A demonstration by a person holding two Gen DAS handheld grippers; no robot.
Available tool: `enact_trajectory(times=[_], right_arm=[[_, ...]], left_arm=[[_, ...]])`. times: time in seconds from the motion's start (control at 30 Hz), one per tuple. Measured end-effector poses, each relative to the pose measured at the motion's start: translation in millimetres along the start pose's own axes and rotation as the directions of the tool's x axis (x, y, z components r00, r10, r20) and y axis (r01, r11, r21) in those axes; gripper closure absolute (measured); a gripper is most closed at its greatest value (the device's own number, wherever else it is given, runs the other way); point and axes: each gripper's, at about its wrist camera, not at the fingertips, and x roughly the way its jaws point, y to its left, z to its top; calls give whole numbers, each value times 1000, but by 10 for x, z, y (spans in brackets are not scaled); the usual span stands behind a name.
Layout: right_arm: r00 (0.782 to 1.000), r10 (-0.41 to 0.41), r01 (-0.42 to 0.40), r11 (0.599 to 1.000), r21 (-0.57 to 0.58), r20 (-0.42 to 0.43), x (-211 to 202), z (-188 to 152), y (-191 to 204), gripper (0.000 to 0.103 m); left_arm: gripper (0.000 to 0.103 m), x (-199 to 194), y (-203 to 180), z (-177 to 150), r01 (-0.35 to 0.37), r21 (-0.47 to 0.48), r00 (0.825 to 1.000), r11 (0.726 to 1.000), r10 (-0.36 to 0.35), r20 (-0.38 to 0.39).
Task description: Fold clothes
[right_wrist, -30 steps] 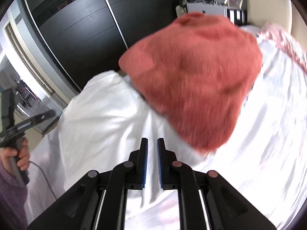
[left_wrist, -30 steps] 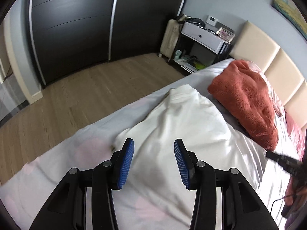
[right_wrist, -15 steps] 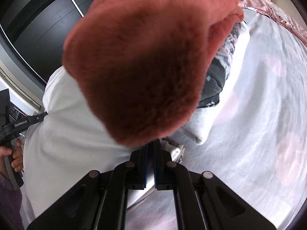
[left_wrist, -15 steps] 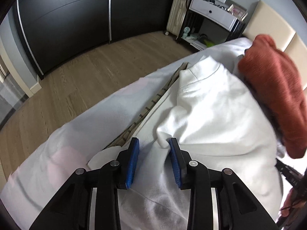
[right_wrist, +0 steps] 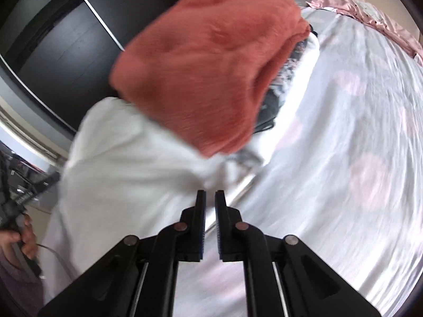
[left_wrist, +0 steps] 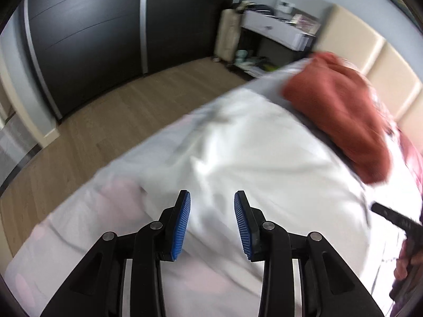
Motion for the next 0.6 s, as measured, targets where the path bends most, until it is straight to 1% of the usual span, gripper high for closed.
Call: enact_trajectory(times=[0.07,0.13,0.17,0.2,0.23,0.3,0.33,0.5,0.57,0.6], right_arm=[[999,39,-39,999,-25,-1,-127,-112,203,93],[998,60,-62,996,-66,-30,-121,-228,414,91],[997,67,-71,994,-88,-48,-104,-291,502,89],[996,51,-59,992,-116,-68,-33,-391,600,89],[995,36,-48,989,-143,-88,42,-486,693,87],[989,6,-31,985,-168,-148,227,-575,733,84],[986,-7,-21,986,-167,-164,347,-546,771,84],[978,-36,11,993,-120,-207,308,-633,672,84],[974,-48,25,994,-105,-221,285,-678,653,84],[975,-58,35,993,-110,-214,200,-685,675,84]], left_arm=[[66,-87,-236,-151,42,49,999,998,-41,-8],[67,-132,-461,-300,74,97,997,992,-73,-22],[67,-126,-559,-372,84,119,996,989,-81,-30],[67,-121,-658,-444,93,141,995,986,-89,-38],[67,-111,-701,-503,96,144,995,985,-90,-49],[67,-86,-733,-608,94,129,994,987,-85,-73],[67,-74,-749,-660,93,122,993,988,-83,-85],[67,-12,-828,-922,87,85,987,993,-74,-146],[67,-111,-825,-955,78,73,987,994,-67,-143],[67,-189,-827,-958,68,72,989,995,-58,-134]])
